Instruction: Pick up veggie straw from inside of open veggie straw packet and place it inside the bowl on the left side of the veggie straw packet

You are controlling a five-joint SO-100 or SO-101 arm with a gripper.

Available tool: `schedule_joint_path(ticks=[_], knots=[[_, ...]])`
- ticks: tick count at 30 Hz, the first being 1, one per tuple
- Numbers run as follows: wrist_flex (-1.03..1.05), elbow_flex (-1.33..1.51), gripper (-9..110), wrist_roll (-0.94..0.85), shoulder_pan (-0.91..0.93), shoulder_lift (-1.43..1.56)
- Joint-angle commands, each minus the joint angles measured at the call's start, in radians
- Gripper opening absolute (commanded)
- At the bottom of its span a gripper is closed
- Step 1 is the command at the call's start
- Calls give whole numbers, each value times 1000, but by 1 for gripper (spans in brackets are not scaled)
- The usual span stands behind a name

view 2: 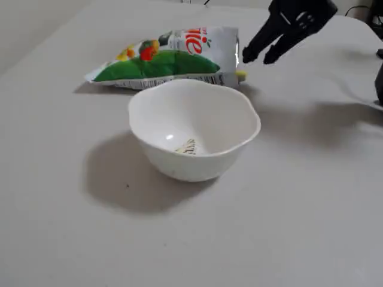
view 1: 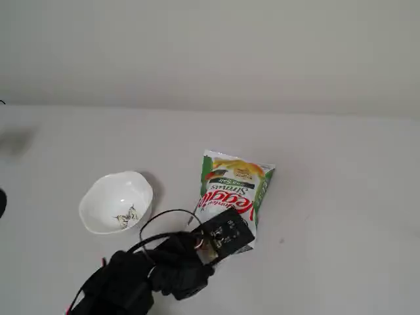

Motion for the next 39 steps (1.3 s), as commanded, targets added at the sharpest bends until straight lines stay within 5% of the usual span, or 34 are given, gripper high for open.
schedule_joint_path(ticks=[1,39], knots=[[-40,-106,20,-14,12,-61],[-190,-241,19,-95,31,-350]])
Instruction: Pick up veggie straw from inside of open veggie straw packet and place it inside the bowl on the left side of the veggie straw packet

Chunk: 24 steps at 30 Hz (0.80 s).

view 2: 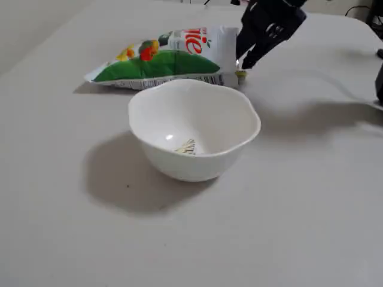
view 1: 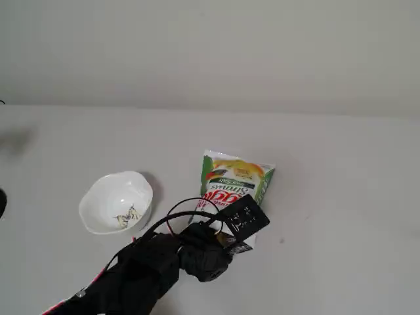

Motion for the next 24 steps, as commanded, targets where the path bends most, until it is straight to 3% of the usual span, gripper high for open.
schedule_joint_path(ticks=[1,13,24], knots=[[-25,-80,19,-9,-8,-9],[-58,-100,18,-8,-14,-81],[-60,-120,6,-8,-18,-120]])
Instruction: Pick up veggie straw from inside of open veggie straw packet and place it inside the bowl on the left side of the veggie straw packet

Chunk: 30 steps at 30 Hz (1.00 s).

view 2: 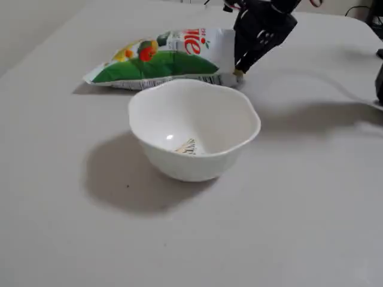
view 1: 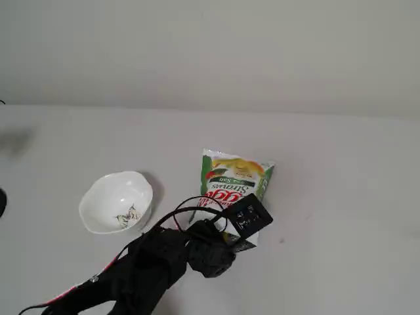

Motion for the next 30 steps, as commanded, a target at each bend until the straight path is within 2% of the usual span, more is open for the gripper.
schedule_joint_path(ticks=[1,4,16,30], knots=[[-18,-67,5,-8,-15,0],[-15,-67,0,-8,-15,-9],[55,-67,0,-6,-21,61],[341,-58,0,-17,-21,371]])
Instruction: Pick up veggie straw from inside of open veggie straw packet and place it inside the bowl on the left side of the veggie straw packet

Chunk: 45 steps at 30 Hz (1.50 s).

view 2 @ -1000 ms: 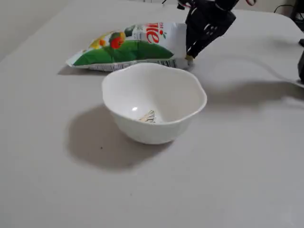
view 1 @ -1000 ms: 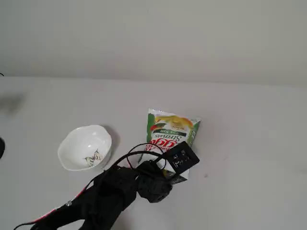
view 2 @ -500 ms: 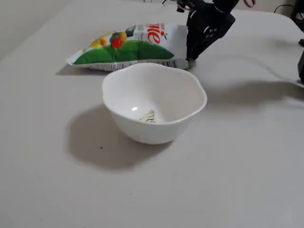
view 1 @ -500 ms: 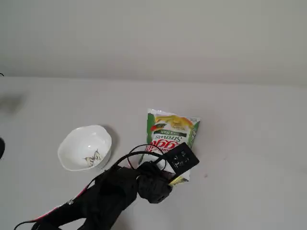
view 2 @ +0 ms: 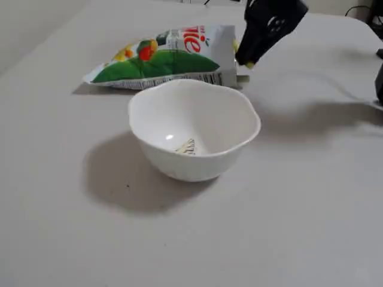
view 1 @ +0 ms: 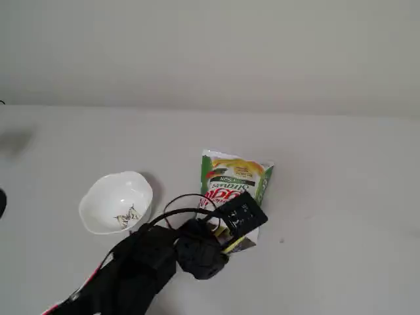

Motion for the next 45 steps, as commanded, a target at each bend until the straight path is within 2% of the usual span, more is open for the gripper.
schedule_joint_path(ticks=[1,12,20,33,45], knots=[[117,-52,0,-18,-11,163],[434,-11,0,21,-117,477],[581,-75,0,155,-336,641],[465,-428,0,336,-646,175],[311,-690,0,365,-735,-272]])
